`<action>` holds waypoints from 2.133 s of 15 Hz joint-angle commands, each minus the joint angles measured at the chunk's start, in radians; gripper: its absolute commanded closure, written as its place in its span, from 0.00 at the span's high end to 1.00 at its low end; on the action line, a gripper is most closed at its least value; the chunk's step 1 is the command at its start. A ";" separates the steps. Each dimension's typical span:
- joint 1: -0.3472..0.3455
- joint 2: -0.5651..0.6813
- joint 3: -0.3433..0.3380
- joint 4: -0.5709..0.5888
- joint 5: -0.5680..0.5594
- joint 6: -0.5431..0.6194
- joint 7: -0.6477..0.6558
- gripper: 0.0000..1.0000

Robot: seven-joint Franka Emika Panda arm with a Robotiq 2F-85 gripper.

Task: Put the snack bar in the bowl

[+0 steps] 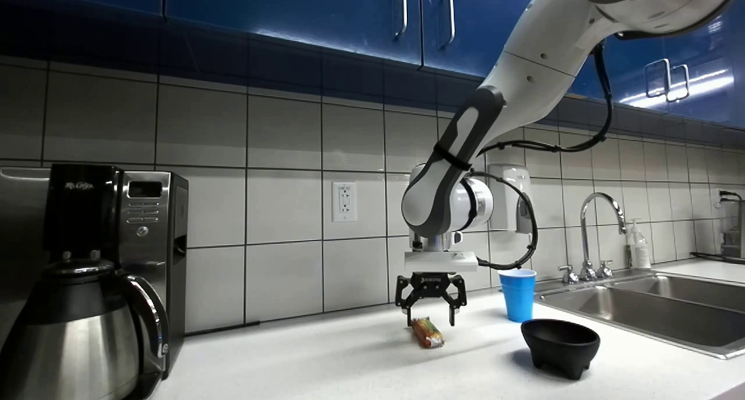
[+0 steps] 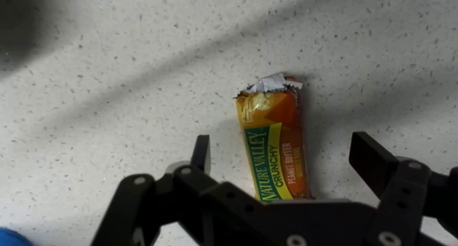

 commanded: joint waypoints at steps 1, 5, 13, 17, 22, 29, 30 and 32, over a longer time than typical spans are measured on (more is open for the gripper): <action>0.016 0.025 -0.016 0.038 0.025 -0.041 -0.006 1.00; 0.015 0.039 -0.016 0.044 0.030 -0.042 -0.009 0.92; 0.011 0.033 -0.010 0.036 0.042 -0.027 -0.023 0.20; 0.004 0.002 0.001 0.004 0.066 -0.016 -0.047 0.18; 0.011 -0.060 0.001 -0.054 0.065 0.009 -0.069 0.18; 0.011 -0.168 0.004 -0.157 0.060 0.037 -0.091 0.18; 0.004 -0.183 0.006 -0.172 0.066 0.042 -0.095 0.18; -0.005 -0.214 0.006 -0.206 0.070 0.052 -0.099 0.18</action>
